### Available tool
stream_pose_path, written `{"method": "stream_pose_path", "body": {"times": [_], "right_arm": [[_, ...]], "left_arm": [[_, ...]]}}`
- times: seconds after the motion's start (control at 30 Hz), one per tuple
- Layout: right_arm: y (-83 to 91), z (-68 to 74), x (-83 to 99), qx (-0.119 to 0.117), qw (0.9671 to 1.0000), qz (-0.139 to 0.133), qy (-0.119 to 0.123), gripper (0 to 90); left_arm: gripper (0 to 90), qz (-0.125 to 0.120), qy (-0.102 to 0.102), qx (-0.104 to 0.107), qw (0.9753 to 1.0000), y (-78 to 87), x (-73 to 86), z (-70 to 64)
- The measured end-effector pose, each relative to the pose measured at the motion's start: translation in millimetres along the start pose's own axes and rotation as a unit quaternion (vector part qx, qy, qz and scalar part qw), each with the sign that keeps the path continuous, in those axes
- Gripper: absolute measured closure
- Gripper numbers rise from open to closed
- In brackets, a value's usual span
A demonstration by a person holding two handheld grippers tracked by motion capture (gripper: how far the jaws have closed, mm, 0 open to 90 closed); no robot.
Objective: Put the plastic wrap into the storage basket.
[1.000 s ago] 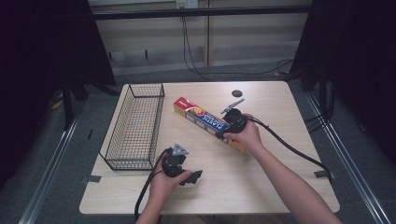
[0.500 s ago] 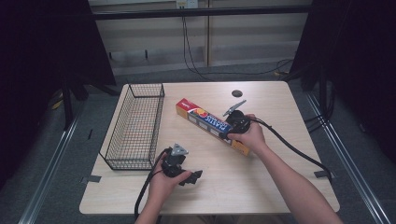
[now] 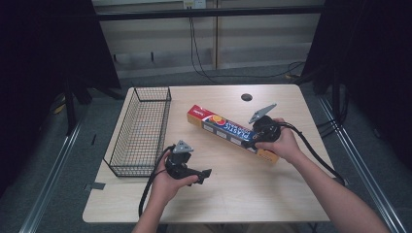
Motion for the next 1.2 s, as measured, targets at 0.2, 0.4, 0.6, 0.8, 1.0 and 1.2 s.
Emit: {"method": "stream_pose_path", "body": {"times": [0.2, 0.4, 0.6, 0.8, 1.0, 1.2], "right_arm": [[13.3, 12.3, 1.6, -0.022, 0.9995, -0.002, 0.021, 43.3], [20.9, 17.6, 5.4, -0.038, 0.9977, 0.007, 0.056, 43.1], [26.6, 24.8, 9.0, -0.056, 0.9962, 0.015, 0.065, 43.1], [29.5, 33.4, 11.4, -0.076, 0.9935, 0.024, 0.081, 43.1], [30.8, 36.2, 12.2, -0.087, 0.9917, 0.028, 0.091, 42.9], [33.3, 37.8, 12.7, -0.095, 0.9905, 0.028, 0.096, 42.9]], "left_arm": [[0.5, 0.005, -0.035, 0.02, 0.9992, 13.6, -34.9, -4.4], [0.5, 0.004, -0.048, 0.026, 0.9985, 19.6, -60.4, -3.8], [0.1, 0.006, -0.08, 0.024, 0.9964, 18.0, -77.5, -4.9], [0.1, 0.036, -0.109, 0.026, 0.993, 7.5, -88.3, -5.2], [1.2, 0.052, -0.118, 0.037, 0.991, -6.8, -94.9, -4.6], [1.9, 0.08, -0.142, 0.049, 0.9854, -19.1, -100.9, -10.0]]}}
Point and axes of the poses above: each handheld gripper's, and its own axes: y roughly backward along the jaws, x roughly out of its underside, z roughly to its left, the point moved 4 cm from there along -y, roughly forward along the jaws, and after that the axes turned 4 degrees about -z, right-handed, at the moved point
